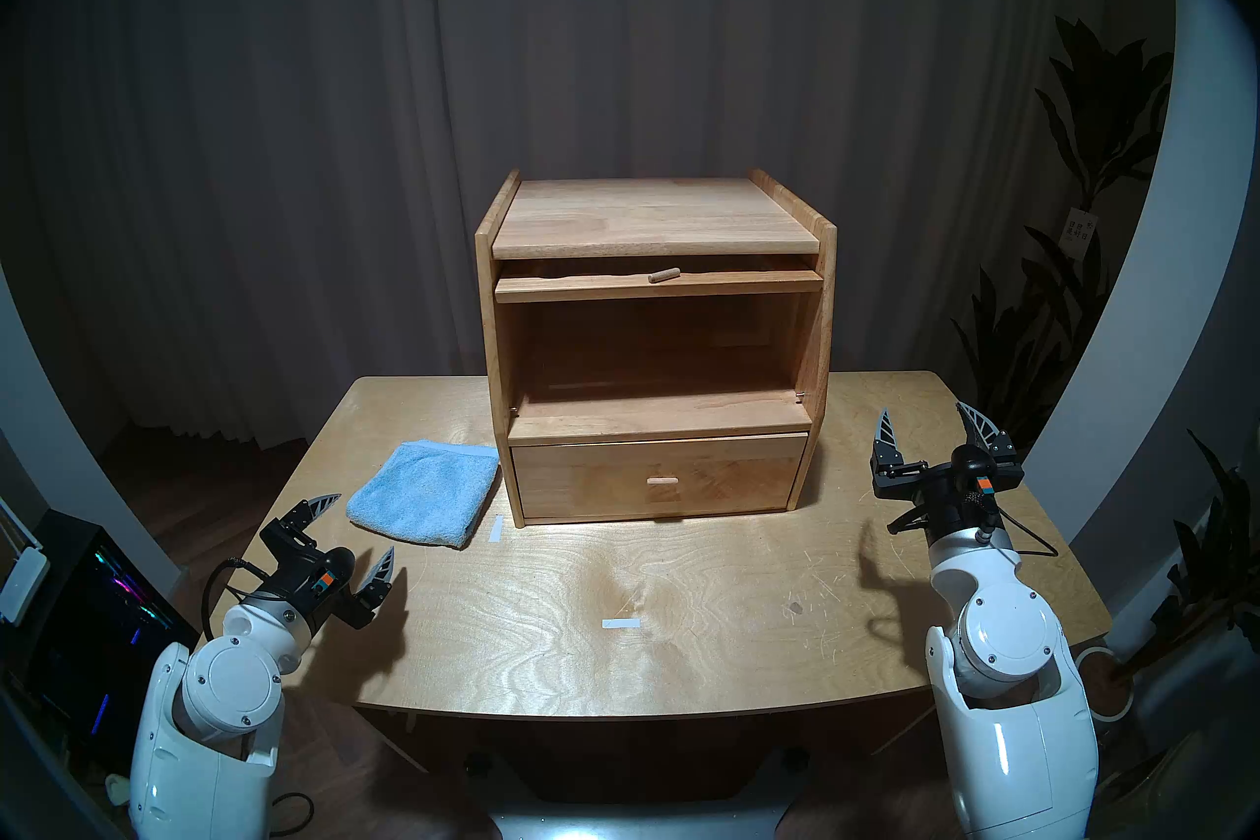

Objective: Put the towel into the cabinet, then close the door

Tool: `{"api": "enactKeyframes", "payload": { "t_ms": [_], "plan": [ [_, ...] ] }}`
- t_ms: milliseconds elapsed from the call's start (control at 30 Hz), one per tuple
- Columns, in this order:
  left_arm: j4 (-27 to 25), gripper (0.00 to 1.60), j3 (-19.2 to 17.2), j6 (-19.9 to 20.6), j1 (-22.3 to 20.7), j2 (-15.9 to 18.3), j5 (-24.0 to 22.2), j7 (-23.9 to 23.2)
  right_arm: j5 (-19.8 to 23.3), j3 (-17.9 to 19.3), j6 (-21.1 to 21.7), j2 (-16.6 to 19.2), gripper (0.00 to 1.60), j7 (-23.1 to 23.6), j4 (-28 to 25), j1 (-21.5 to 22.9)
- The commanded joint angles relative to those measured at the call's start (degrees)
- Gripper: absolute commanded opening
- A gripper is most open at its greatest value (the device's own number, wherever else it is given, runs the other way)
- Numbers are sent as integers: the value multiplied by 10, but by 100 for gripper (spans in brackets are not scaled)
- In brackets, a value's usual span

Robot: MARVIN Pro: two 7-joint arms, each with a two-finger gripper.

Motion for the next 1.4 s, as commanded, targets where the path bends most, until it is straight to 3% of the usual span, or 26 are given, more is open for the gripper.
{"api": "enactKeyframes", "payload": {
  "t_ms": [0, 267, 300, 367, 400, 533, 667, 700, 767, 833, 967, 1233, 1367],
  "plan": [
    [-6, 160, 15, -27, -47, 64, 114, -36, 0, -2, -3, 0, 160, 0, -12, 4],
    [-10, 160, 49, -79, -89, 122, 233, -111, 1, -2, -3, 0, 160, 0, -12, 4],
    [-11, 160, 50, -85, -96, 115, 247, -123, 1, -2, -3, 0, 160, 0, -12, 4],
    [-9, 160, 64, -99, -107, 144, 271, -148, 1, -2, -4, 0, 160, 0, -13, 4],
    [-13, 160, 62, -109, -109, 133, 289, -155, 1, -2, -4, 0, 160, -1, -13, 3],
    [-5, 160, 83, -138, -135, 161, 313, -206, 1, -2, -4, -1, 160, -1, -15, 3],
    [12, 160, 105, -145, -165, 189, 287, -258, 1, -2, -3, -1, 160, -1, -16, 2],
    [19, 160, 99, -136, -166, 180, 260, -265, 1, -2, -3, -1, 160, -1, -17, 1],
    [32, 160, 103, -126, -175, 177, 256, -285, 1, -2, -3, -1, 160, -1, -17, 1],
    [49, 160, 93, -111, -184, 145, 215, -286, 1, -2, -3, -1, 160, -1, -16, 2],
    [60, 160, 107, -95, -209, 136, 182, -312, 1, -2, -3, -1, 160, -1, -16, 2],
    [121, 160, 148, -57, -259, 143, 182, -311, 1, -2, -2, -1, 160, -2, -19, 0],
    [150, 160, 170, -59, -281, 143, 215, -296, 1, -2, -2, -2, 160, -2, -19, 0]
  ]
}}
